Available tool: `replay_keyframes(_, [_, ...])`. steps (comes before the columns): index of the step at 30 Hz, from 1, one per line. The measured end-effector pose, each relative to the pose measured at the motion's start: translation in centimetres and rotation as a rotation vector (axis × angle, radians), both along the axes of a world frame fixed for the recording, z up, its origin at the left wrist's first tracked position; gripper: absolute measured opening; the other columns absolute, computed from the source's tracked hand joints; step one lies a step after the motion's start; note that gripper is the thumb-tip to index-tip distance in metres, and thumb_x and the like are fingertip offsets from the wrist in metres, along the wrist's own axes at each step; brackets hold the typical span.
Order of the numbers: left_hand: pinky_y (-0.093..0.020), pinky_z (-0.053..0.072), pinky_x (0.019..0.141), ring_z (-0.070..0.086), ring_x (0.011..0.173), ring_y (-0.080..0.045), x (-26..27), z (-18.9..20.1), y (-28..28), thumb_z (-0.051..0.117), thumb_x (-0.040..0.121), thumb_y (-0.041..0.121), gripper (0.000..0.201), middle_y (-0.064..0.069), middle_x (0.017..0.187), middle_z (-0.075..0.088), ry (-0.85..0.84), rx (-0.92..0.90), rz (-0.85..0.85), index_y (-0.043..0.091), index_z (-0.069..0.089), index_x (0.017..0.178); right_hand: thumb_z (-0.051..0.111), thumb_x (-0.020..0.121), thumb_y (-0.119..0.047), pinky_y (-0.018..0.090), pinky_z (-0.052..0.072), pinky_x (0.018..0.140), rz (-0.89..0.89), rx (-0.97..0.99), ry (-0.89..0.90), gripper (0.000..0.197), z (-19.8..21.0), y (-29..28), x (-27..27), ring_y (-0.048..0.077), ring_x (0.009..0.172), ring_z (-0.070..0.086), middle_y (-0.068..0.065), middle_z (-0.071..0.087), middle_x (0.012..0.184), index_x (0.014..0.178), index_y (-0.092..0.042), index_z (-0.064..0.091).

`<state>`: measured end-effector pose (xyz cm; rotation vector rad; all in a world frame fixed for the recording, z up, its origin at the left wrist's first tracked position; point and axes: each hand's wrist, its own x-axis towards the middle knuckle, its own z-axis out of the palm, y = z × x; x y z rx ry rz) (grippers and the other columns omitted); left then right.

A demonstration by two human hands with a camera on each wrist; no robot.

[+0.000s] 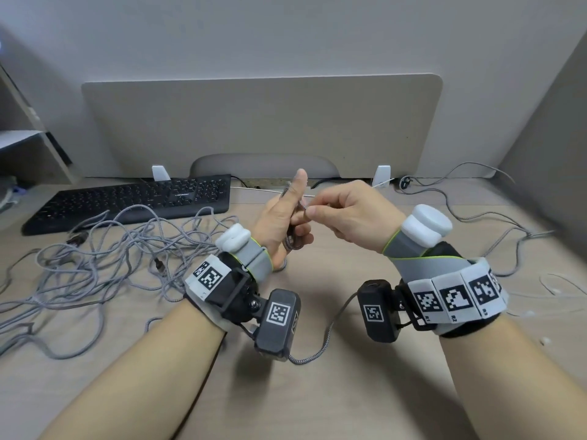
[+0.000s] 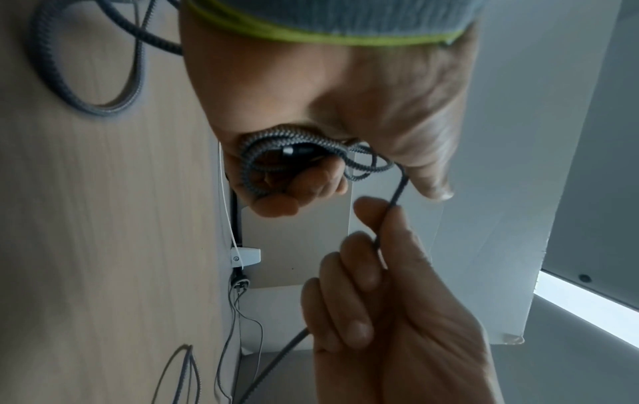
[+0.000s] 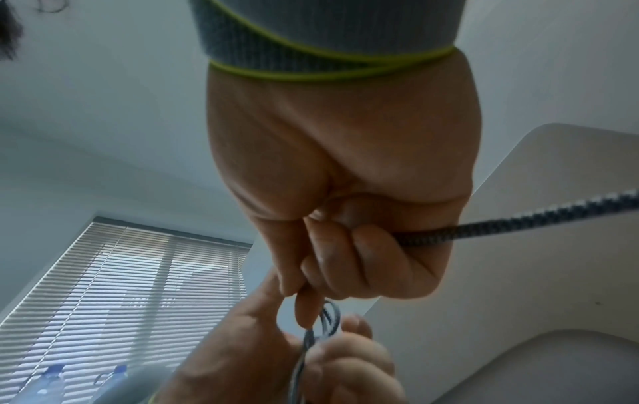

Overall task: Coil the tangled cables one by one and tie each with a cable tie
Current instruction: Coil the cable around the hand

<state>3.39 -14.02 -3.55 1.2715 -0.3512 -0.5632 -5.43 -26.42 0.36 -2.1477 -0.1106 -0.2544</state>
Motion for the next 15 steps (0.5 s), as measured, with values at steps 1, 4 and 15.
replay_keyframes(1, [-0.025, 0.038, 0.050, 0.036, 0.043, -0.012, 0.1, 0.0, 0.0, 0.068, 0.069, 0.069, 0.053, 0.005, 0.049, 0.033, -0.015, -0.013, 0.014, 0.021, 0.044, 0.069, 0.055, 0.097, -0.010, 0.008, 0.032, 0.046, 0.016, -0.012, 0.004, 0.019, -0.1, 0.3, 0.0, 0.001, 0.040, 0.045, -0.017, 0.052, 0.043, 0.091, -0.003, 0.072])
replay_keyframes(4, [-0.021, 0.032, 0.044, 0.037, 0.040, -0.014, 0.3, 0.5, 0.2, 0.069, 0.088, 0.033, 0.041, 0.002, 0.049, 0.037, -0.088, -0.045, 0.102, 0.018, 0.040, 0.062, 0.059, 0.095, -0.018, 0.011, 0.031, 0.048, -0.005, -0.066, 0.004, 0.021, -0.6, 0.9, 0.4, 0.002, 0.043, 0.043, -0.015, 0.050, 0.046, 0.083, -0.006, 0.071])
replay_keyframes(15, [-0.026, 0.052, 0.058, 0.057, 0.055, -0.011, 4.7, 3.4, 4.3, 0.053, 0.101, 0.030, 0.031, 0.006, 0.049, 0.043, 0.110, -0.392, 0.267, 0.020, 0.044, 0.073, 0.056, 0.097, -0.027, 0.022, 0.029, 0.046, -0.135, -0.009, 0.072, 0.026, -1.7, -1.9, 1.2, 0.017, 0.050, 0.034, -0.001, 0.035, 0.056, 0.079, -0.012, 0.066])
